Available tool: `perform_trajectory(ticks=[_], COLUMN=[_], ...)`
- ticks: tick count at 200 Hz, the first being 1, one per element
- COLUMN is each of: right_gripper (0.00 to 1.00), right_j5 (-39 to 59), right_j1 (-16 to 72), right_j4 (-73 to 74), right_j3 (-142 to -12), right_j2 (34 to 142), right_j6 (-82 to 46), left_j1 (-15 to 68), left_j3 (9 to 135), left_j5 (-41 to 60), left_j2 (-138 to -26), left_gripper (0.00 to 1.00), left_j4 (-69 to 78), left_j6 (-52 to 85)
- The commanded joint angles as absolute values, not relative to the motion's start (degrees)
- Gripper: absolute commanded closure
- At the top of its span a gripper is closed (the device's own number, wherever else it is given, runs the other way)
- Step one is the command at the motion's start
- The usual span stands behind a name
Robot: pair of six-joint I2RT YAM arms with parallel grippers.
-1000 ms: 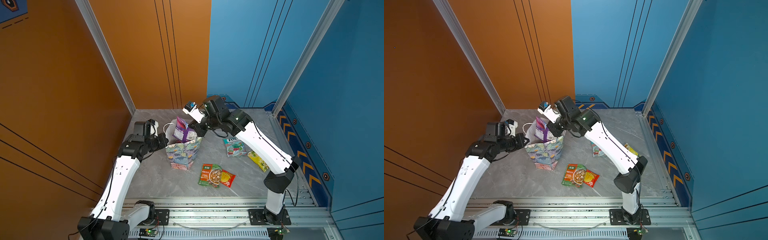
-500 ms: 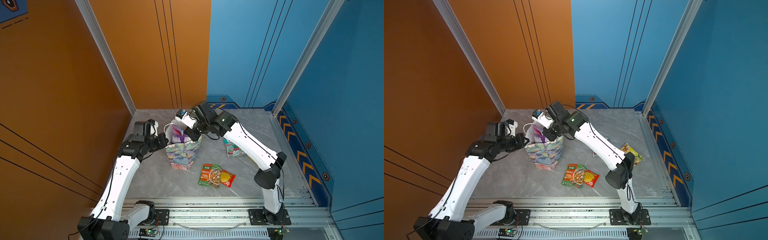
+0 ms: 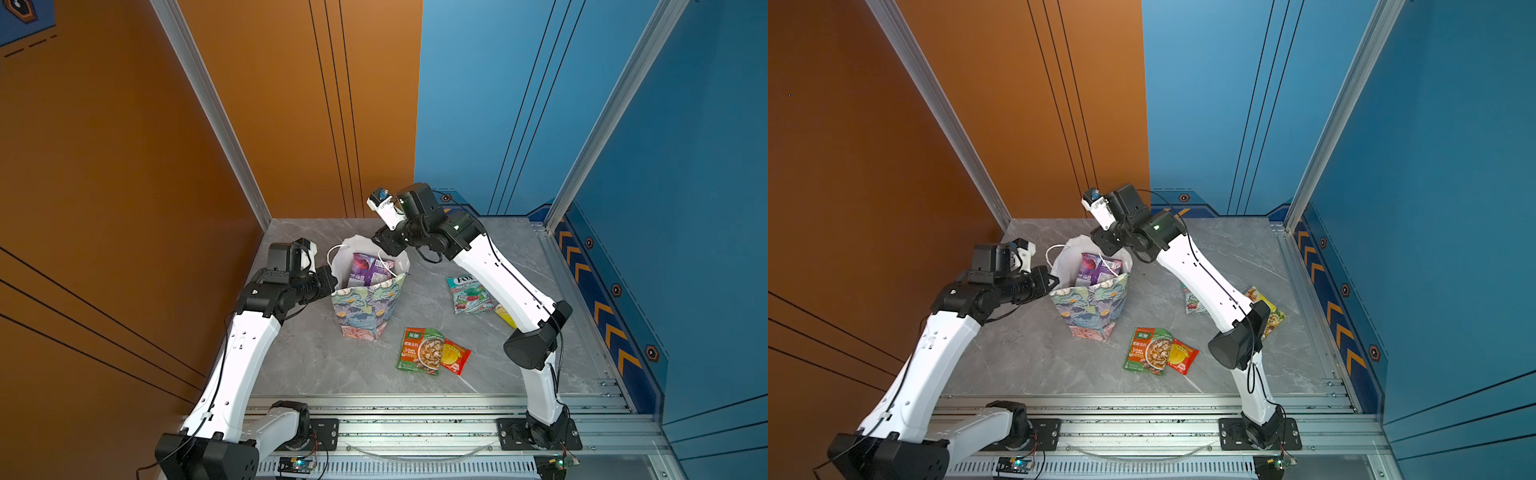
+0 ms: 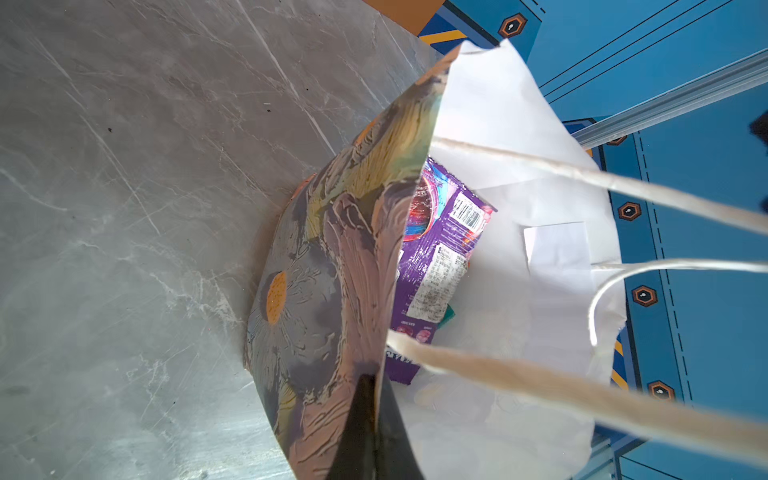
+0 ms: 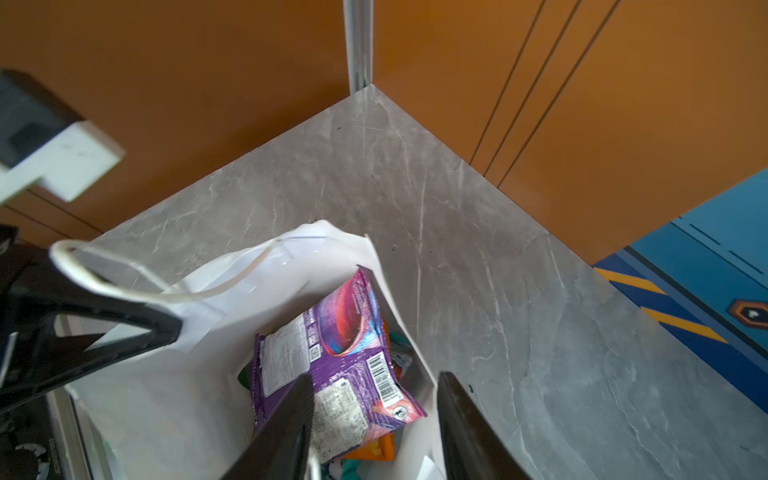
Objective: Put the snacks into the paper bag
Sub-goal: 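Open the right gripper and raise it out of the bag, then move the right gripper down to the yellow-green chip packet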
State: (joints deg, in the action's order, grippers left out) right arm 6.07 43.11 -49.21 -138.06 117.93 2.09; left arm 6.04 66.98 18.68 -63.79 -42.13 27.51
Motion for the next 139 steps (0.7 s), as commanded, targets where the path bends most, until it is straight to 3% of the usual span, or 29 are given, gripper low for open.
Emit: perform_trajectory(ticks=[1, 76, 139], right_gripper=[0.49, 0.42, 0.42], right_j5=[5.88, 5.49, 5.75], right_j1=[41.46, 33.41, 27.93], right_j4=[-43.18, -23.22, -29.68], right_j3=[-133.89, -94.48, -68.11], right_j2=[112.99, 87.64, 74.35], right_j6=[-4.51, -17.78, -27.92], left_j1=[6.06, 5.82, 5.89], left_j3=[67.37, 67.21, 66.41], left_j5=[20.82, 20.90, 20.31], left_j2=[-63.00, -63.45, -63.00], left_gripper=[1.00, 1.00, 1.00], left_j4=[-39.29, -39.08, -38.51], left_j6=[27.50, 27.42, 27.95])
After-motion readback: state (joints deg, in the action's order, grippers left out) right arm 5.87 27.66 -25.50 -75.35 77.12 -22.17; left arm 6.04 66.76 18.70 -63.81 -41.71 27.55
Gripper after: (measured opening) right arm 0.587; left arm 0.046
